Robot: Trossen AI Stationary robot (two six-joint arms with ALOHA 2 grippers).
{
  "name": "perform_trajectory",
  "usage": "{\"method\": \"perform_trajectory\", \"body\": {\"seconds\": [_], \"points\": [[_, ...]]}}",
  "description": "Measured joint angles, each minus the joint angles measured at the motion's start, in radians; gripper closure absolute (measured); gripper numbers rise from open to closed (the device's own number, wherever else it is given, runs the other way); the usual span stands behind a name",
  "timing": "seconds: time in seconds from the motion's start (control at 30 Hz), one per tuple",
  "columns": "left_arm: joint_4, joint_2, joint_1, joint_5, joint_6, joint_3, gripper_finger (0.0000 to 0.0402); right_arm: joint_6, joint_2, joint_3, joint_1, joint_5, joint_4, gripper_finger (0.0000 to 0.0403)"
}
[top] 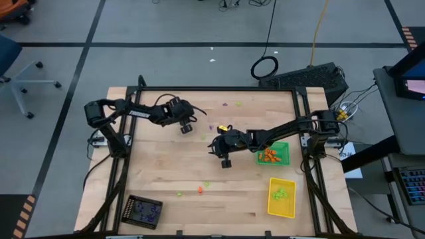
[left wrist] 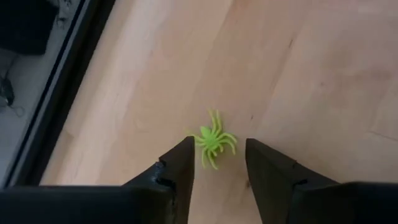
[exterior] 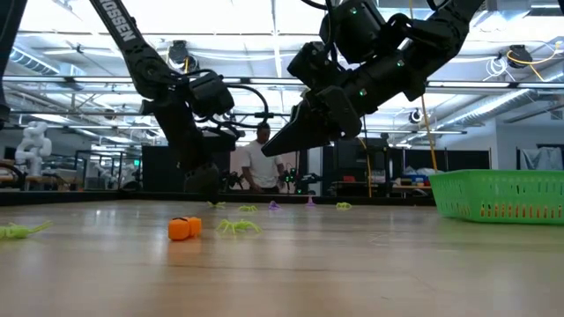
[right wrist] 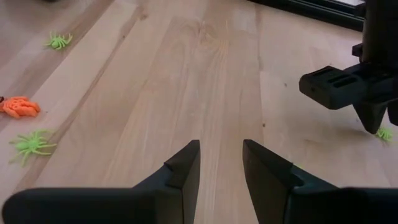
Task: Sort Halloween decoration
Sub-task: Put the green spider toy into the yellow bin
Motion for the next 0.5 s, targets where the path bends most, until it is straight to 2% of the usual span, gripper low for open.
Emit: {"method": "perform_trajectory", "body": {"seconds": [0.2,0.5], "points": [[0.001,0.005,0.020,0.097,-0.013,0.000,0.0296,0.001,0.000,0.000,0.000,0.000,0.000,0.0296],[0.016,0.043,0.030,0.110,-0.014,0.004,0.0353,0.015,0.000,0.001,0.000,0.000,-0.012,0.0296]]}}
